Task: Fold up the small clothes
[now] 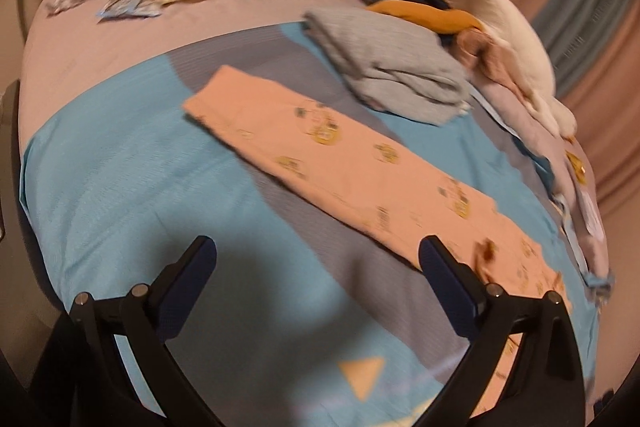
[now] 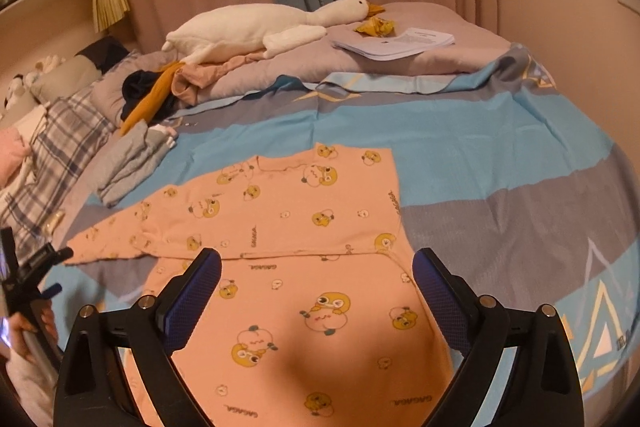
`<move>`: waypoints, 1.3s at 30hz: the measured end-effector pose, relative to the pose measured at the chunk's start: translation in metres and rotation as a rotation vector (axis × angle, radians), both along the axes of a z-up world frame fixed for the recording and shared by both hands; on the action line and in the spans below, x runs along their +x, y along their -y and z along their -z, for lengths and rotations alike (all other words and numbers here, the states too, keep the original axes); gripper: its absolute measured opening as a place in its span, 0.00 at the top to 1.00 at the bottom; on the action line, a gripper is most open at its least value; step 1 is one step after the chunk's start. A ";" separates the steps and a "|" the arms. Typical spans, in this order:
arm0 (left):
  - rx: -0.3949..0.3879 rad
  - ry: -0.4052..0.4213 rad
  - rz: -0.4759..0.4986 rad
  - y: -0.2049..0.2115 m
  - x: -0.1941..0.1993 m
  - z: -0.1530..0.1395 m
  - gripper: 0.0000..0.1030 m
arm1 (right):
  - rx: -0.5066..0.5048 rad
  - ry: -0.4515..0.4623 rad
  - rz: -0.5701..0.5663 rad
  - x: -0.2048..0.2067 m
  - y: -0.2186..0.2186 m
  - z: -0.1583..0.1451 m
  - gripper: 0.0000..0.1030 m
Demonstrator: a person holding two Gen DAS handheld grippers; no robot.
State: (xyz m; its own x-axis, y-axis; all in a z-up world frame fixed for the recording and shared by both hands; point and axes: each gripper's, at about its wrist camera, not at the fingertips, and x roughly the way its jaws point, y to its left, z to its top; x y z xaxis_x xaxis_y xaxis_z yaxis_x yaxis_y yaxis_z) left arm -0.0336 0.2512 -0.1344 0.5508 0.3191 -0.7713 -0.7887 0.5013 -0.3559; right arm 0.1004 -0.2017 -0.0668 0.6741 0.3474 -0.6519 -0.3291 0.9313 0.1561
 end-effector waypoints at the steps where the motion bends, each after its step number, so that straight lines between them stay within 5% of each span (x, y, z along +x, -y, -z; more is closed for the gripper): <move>1: -0.001 -0.002 -0.023 -0.007 -0.002 0.004 0.05 | -0.004 -0.001 0.002 -0.001 -0.001 0.000 0.07; 19: -0.087 0.170 -0.181 -0.087 -0.008 0.032 0.46 | -0.028 -0.042 0.006 0.002 -0.017 0.004 0.07; 22: -0.116 0.210 -0.199 -0.098 -0.006 0.037 0.58 | -0.027 -0.048 0.012 0.002 -0.017 0.005 0.07; 26: -0.125 0.221 -0.200 -0.105 -0.001 0.041 0.93 | -0.028 -0.052 0.015 0.003 -0.018 0.006 0.07; 31: -0.123 0.224 -0.224 -0.104 0.000 0.034 0.95 | -0.029 -0.052 0.024 0.002 -0.017 0.005 0.07; 39: -0.020 0.258 -0.148 -0.083 0.018 -0.017 0.95 | -0.009 -0.061 0.047 0.002 -0.009 0.006 0.07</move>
